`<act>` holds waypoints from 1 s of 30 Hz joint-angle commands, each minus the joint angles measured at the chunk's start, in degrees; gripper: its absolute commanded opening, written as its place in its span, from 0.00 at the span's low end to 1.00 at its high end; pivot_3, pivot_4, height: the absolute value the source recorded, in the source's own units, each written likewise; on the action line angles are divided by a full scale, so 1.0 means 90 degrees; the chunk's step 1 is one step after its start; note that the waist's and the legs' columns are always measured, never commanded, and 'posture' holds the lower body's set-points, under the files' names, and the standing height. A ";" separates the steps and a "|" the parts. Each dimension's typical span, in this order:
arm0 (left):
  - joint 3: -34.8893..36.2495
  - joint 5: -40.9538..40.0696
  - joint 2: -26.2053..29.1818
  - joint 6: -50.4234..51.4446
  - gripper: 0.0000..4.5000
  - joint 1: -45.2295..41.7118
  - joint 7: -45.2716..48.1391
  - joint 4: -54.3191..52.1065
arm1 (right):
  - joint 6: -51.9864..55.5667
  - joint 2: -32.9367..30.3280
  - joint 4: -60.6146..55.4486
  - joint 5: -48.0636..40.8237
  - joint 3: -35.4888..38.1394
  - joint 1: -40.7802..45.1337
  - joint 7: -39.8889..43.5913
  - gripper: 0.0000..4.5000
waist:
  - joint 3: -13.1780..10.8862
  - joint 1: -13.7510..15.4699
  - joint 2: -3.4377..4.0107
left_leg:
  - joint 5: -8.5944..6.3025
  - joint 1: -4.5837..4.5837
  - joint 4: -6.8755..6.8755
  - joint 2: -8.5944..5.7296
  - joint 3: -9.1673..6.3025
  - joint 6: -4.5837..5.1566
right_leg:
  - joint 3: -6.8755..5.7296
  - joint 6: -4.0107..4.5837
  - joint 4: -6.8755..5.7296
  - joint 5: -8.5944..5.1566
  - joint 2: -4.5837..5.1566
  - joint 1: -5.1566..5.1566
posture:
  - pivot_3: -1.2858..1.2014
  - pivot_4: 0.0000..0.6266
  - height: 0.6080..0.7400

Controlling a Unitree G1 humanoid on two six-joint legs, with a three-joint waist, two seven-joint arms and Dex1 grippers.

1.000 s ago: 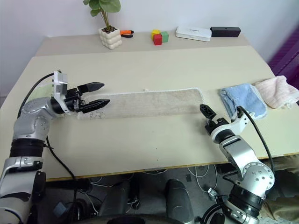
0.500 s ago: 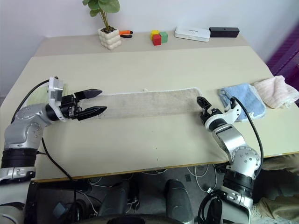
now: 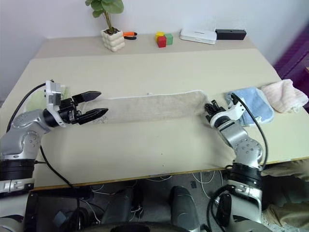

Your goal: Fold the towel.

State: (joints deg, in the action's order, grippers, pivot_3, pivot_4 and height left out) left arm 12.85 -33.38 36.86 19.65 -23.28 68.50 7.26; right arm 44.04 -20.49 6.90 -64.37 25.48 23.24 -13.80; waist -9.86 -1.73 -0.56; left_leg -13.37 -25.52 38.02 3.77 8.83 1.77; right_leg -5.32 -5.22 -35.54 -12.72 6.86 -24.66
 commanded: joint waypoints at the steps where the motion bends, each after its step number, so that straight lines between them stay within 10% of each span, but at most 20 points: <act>1: 0.0178 -0.0114 0.0028 -0.0147 1.00 -0.0092 0.0008 0.0018 | 0.0250 -0.0583 -0.0444 0.0315 0.0003 0.0085 0.0342 0.01 | -0.0004 0.0001 0.0006 | -0.0001 0.0000 -0.0001 0.0000 0.0004 0.0001 | 0.0001 0.0000 0.0002 0.0000 0.0000 -0.0001 | 0.52 0.24 1.00; 7: 0.0141 -0.0085 -0.0006 -0.0265 1.00 -0.0157 0.0005 0.0132 | 0.0556 -0.1088 -0.1172 0.0960 -0.0610 0.0071 0.1036 0.01 | -0.0006 -0.0039 0.0009 | -0.0001 0.0002 -0.0011 0.0004 0.0006 0.0001 | 0.0000 -0.0004 0.0001 0.0002 -0.0003 -0.0006 | 0.52 0.24 1.00; 14: 0.0211 -0.0093 0.0044 -0.0309 1.00 -0.0120 -0.0020 0.0170 | -0.0040 -0.1891 -0.2653 0.2884 -0.3145 0.0600 0.3189 0.01 | -0.0013 -0.0073 0.0021 | -0.0001 -0.0008 -0.0015 0.0005 0.0014 0.0001 | 0.0003 -0.0009 0.0001 0.0005 -0.0003 -0.0024 | 0.52 0.24 1.00; 30: 0.0415 -0.0246 0.0062 -0.0146 1.00 0.0524 -0.0417 -0.0626 | -0.0154 -0.0004 -0.1805 0.4316 -0.4820 0.1381 0.4368 0.01 | -0.0014 -0.0044 0.0017 | 0.0002 -0.0027 -0.0007 0.0003 0.0019 -0.0004 | 0.0001 -0.0014 -0.0005 0.0012 -0.0004 -0.0039 | 0.52 0.24 1.00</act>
State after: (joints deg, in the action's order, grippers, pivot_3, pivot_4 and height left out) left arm 14.68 -34.45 36.55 18.39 -18.86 65.26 4.05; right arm 43.48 -21.27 -8.71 -26.97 -17.29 34.58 24.98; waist -9.99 -2.13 -0.41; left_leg -13.35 -25.77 37.95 3.80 9.00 1.73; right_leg -5.31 -5.35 -35.59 -12.61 6.82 -25.02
